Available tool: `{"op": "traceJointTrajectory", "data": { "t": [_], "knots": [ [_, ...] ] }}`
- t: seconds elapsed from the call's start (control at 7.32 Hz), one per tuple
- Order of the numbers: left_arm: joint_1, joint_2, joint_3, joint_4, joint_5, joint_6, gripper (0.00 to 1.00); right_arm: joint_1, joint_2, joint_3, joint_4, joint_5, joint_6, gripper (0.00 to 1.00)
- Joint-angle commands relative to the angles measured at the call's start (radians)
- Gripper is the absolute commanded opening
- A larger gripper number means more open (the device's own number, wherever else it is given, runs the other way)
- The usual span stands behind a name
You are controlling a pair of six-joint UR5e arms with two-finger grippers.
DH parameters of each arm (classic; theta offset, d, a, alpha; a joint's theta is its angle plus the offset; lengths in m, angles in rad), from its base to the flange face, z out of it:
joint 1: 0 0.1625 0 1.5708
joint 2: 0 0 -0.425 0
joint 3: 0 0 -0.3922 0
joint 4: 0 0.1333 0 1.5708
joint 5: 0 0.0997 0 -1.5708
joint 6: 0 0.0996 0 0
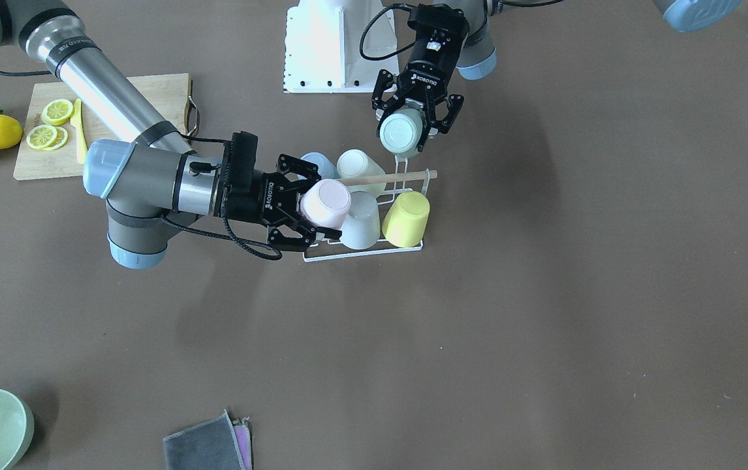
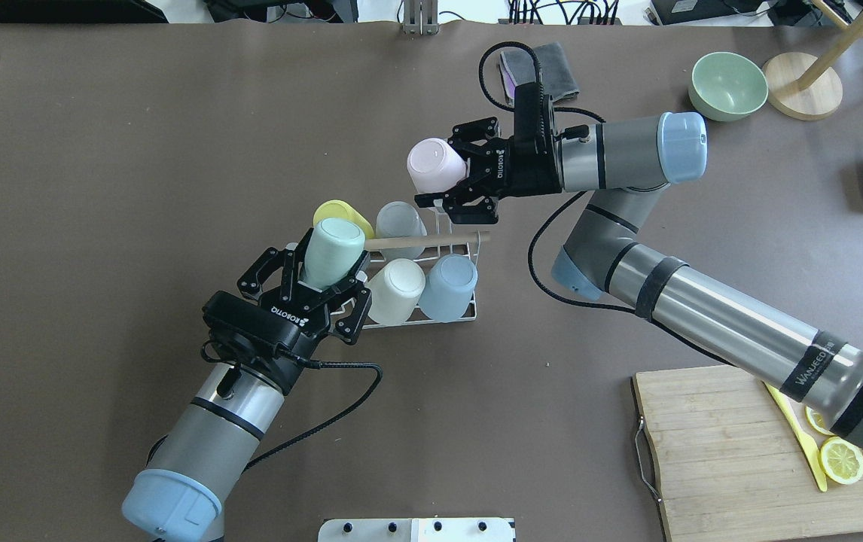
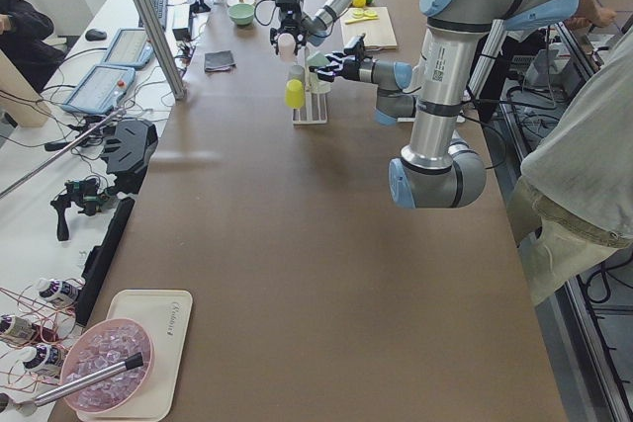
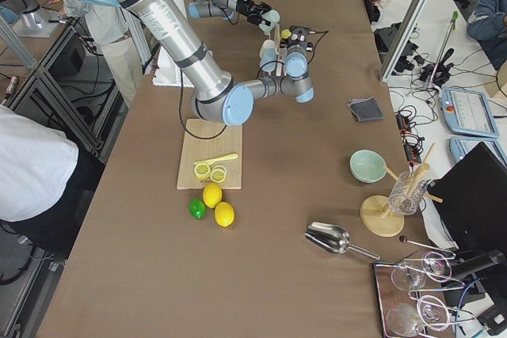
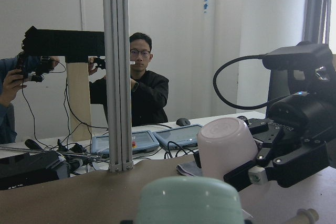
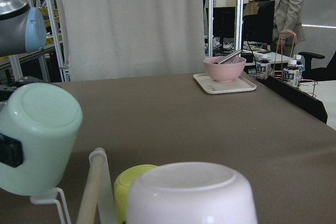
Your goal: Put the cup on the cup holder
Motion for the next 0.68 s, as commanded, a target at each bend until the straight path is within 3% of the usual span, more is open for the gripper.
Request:
{"op": "traceJointTrajectory", "data": {
  "t": [0.0, 0.55],
  "knots": [
    [0.0, -0.001, 0.016, -0.004, 0.0, -0.002, 0.0, -0.001, 0.001, -0.013, 0.0, -0.002, -0.013, 0.0],
    [0.0, -0.016, 0.024, -0.004, 0.0, -0.002, 0.0, -0.013, 0.006, -0.014, 0.0, -0.007, -0.016, 0.0]
  ]
}}
